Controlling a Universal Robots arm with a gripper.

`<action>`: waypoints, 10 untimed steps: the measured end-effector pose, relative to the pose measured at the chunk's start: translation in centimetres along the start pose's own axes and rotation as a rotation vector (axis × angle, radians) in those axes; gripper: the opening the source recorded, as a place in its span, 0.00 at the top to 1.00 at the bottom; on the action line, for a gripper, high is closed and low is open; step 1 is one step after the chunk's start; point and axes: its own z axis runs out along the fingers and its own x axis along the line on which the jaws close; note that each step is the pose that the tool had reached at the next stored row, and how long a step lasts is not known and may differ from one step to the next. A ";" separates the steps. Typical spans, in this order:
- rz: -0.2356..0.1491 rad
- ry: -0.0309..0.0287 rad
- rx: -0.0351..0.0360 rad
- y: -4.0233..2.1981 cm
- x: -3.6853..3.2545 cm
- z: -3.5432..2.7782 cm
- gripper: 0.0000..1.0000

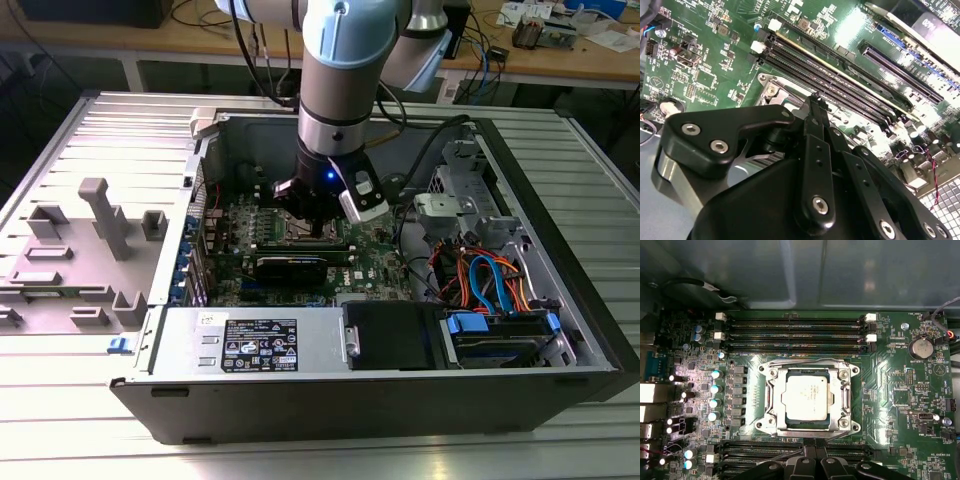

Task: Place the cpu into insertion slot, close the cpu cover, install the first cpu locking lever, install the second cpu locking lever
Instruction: 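Install the second cpu locking lever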

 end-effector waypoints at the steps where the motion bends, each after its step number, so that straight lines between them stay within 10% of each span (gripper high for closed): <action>1: 0.000 -0.0001 -0.0001 0.00 0.00 0.03 0.89; 10: 0.000 0.0015 -0.0081 0.00 0.00 0.03 0.89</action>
